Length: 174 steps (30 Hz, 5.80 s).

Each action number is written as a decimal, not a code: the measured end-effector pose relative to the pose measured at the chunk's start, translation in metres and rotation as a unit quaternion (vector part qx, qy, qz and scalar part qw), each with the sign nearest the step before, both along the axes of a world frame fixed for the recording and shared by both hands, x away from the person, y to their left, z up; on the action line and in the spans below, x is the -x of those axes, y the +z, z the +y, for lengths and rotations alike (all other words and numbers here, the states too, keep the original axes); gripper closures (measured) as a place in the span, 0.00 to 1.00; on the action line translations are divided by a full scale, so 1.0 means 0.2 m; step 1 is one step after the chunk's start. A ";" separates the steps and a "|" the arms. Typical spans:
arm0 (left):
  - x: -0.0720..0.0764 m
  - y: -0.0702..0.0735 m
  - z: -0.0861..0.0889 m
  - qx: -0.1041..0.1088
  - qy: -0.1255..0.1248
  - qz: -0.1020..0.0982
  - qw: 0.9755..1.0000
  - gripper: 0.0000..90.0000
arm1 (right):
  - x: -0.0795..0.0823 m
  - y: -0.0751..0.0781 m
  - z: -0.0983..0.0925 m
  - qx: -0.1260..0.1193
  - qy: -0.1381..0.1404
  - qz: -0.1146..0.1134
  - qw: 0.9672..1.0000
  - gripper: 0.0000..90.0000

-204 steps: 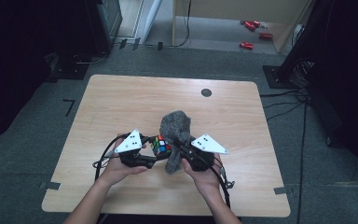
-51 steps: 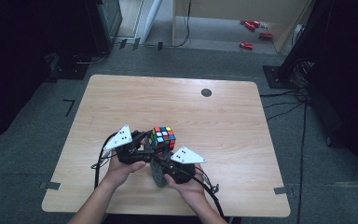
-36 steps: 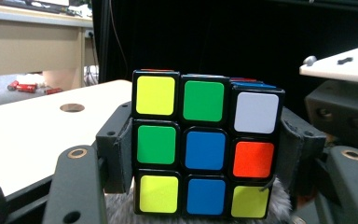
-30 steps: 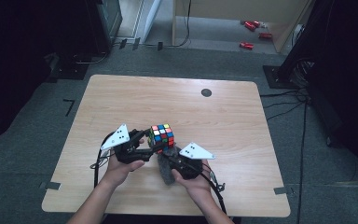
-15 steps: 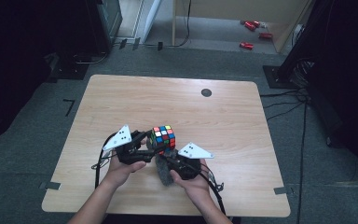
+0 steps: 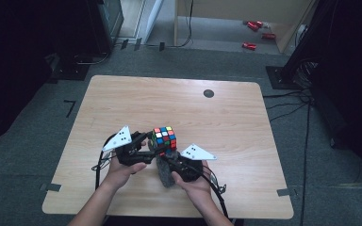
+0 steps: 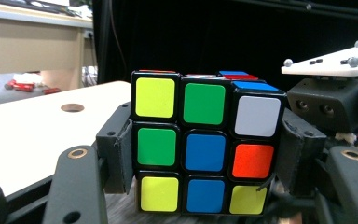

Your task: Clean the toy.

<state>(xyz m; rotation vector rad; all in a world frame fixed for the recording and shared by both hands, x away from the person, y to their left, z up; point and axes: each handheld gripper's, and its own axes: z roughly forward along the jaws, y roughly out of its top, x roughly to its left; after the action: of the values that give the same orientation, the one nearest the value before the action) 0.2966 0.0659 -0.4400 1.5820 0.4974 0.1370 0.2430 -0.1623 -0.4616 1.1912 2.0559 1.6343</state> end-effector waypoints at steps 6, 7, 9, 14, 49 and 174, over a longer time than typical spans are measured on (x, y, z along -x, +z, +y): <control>-0.03 0.00 0.04 -0.004 0.008 0.010 1.000 0.40 | -0.03 0.00 -0.06 -0.016 -0.024 0.005 1.000 0.84; -0.03 0.00 0.03 -0.009 0.007 0.013 1.000 0.40 | -0.03 -0.01 -0.04 -0.009 -0.018 0.010 1.000 0.84; -0.03 -0.01 0.02 -0.023 0.009 0.013 1.000 0.40 | -0.03 -0.02 0.01 -0.002 0.010 0.019 1.000 0.82; -0.04 0.00 0.05 -0.021 0.017 0.021 0.999 0.40 | -0.03 -0.01 0.01 0.001 0.030 0.019 0.999 0.64; -0.10 0.02 0.08 -0.038 -0.032 0.103 0.993 0.40 | -0.04 0.03 -0.17 0.150 0.093 -0.250 0.952 0.30; -0.08 -0.10 0.00 -0.158 -0.021 0.042 0.986 0.85 | -0.07 0.02 -0.35 0.121 0.153 -0.187 0.963 0.38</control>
<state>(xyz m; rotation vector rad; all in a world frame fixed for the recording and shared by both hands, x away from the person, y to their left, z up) 0.3118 0.0660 -0.4601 1.9145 0.5261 0.1225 0.2566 -0.2321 -0.4581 0.4595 2.1774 1.5270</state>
